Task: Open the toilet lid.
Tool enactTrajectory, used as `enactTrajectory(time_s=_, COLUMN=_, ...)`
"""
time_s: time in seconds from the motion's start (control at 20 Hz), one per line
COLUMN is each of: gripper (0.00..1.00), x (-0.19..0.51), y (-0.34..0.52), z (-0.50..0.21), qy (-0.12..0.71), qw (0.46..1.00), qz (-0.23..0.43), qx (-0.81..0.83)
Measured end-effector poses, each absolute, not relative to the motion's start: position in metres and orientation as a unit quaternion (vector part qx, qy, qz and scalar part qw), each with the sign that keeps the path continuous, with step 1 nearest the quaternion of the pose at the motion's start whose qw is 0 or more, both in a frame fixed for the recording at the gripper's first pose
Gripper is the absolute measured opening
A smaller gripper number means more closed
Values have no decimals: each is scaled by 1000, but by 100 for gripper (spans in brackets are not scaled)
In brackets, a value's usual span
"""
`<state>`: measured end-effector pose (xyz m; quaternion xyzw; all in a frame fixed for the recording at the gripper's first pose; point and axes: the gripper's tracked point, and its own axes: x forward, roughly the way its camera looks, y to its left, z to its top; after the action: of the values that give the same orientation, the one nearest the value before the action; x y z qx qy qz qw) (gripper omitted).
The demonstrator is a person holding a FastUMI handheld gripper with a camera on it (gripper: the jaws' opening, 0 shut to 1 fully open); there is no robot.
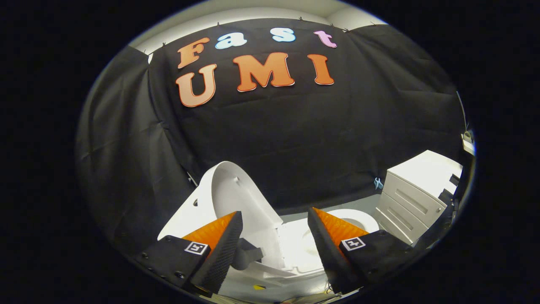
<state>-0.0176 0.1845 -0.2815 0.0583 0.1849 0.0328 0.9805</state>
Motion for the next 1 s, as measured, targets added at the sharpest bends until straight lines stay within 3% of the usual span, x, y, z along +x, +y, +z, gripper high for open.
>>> enactTrajectory(time_s=0.55, gripper=99, x=9, y=111, z=-236, qy=157, qw=987, qz=35, qx=15)
enactTrajectory(time_s=1.0, gripper=99, x=27, y=21, z=-158, qy=108, qw=994, qz=2, qx=-15)
